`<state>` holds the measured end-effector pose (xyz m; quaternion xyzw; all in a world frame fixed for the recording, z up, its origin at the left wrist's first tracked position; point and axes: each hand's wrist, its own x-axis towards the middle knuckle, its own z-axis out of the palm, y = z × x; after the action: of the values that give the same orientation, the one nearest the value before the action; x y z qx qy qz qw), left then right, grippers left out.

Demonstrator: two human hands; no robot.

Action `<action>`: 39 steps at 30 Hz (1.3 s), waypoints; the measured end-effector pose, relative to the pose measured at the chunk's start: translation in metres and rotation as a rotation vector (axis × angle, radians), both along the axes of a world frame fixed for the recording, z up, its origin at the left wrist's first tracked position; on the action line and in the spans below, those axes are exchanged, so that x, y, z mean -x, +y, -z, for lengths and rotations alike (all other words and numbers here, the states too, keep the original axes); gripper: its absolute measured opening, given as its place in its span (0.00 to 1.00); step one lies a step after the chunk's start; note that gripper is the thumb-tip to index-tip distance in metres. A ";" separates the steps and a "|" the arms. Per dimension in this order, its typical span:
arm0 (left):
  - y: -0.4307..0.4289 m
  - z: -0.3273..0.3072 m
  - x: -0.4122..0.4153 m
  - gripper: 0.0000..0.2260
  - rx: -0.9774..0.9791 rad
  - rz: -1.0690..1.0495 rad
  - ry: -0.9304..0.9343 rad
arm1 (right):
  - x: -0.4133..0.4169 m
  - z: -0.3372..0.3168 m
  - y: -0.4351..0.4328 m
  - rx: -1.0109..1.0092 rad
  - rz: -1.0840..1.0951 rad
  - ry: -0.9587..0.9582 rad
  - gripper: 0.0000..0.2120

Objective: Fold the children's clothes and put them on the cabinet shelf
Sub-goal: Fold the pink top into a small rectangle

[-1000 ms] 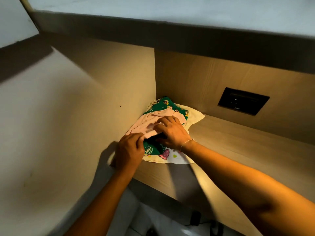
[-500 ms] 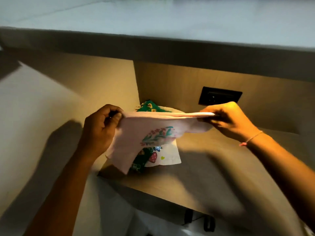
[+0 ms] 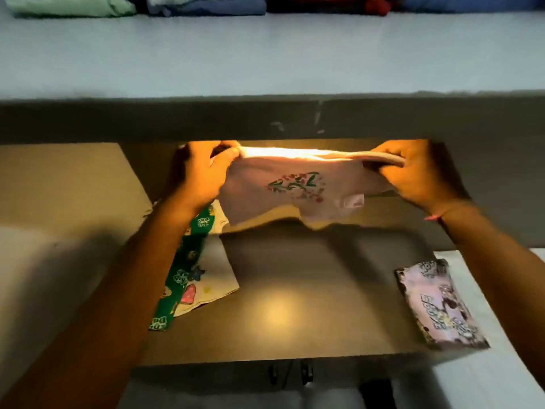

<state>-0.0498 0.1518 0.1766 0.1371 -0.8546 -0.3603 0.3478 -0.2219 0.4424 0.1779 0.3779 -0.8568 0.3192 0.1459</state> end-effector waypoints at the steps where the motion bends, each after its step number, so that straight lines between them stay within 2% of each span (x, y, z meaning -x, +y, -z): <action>1: 0.005 0.005 -0.008 0.06 0.065 0.035 0.017 | -0.009 0.006 0.012 0.035 0.007 -0.026 0.11; 3: 0.012 0.033 -0.023 0.04 0.153 0.127 0.012 | -0.026 0.031 0.036 0.059 0.052 -0.056 0.15; 5: 0.022 0.079 -0.037 0.04 0.144 0.181 -0.085 | -0.046 0.073 0.055 0.033 0.099 -0.061 0.14; 7: 0.035 0.131 -0.047 0.05 0.191 0.192 -0.283 | -0.066 0.121 0.068 -0.065 0.116 -0.157 0.12; 10: 0.047 0.196 -0.066 0.08 0.260 0.298 -0.673 | -0.091 0.183 0.085 -0.372 0.047 -0.415 0.16; 12: 0.047 0.219 -0.080 0.13 0.320 0.358 -0.781 | -0.099 0.201 0.096 -0.460 -0.053 -0.513 0.16; 14: 0.046 0.224 -0.080 0.20 0.337 0.335 -0.719 | -0.097 0.206 0.097 -0.414 -0.072 -0.589 0.25; 16: 0.050 0.224 -0.059 0.25 0.351 0.295 -0.635 | -0.087 0.210 0.075 -0.352 -0.021 -0.513 0.30; 18: 0.058 0.226 -0.026 0.30 0.355 0.289 -0.648 | -0.074 0.216 0.038 -0.358 -0.019 -0.436 0.31; 20: 0.063 0.237 0.000 0.33 0.410 0.261 -0.742 | -0.059 0.227 0.009 -0.463 -0.022 -0.369 0.32; 23: 0.053 0.262 0.008 0.33 0.482 0.158 -0.801 | -0.030 0.250 0.010 -0.665 -0.016 -0.225 0.33; 26: 0.048 0.269 0.007 0.31 0.490 0.126 -0.804 | -0.014 0.252 0.021 -0.721 -0.005 -0.189 0.33; 28: 0.051 0.264 0.006 0.32 0.469 0.177 -0.766 | -0.018 0.250 0.025 -0.710 -0.030 -0.175 0.33; 31: 0.051 0.244 -0.017 0.34 0.366 0.273 -0.617 | -0.047 0.240 0.048 -0.496 -0.097 -0.144 0.31; 33: 0.046 0.234 -0.049 0.36 0.431 0.338 -0.593 | -0.074 0.237 0.075 -0.386 -0.170 -0.164 0.29; 36: 0.046 0.236 -0.102 0.39 0.570 0.446 -0.685 | -0.110 0.243 0.114 -0.443 -0.286 -0.184 0.30; 39: 0.052 0.239 -0.130 0.36 0.506 0.459 -0.728 | -0.127 0.248 0.130 -0.546 -0.271 -0.139 0.27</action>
<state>0.0801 0.2040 -0.0628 -0.0262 -0.9894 -0.1377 -0.0391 -0.0951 0.5720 -0.0704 0.4909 -0.8607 0.1188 -0.0639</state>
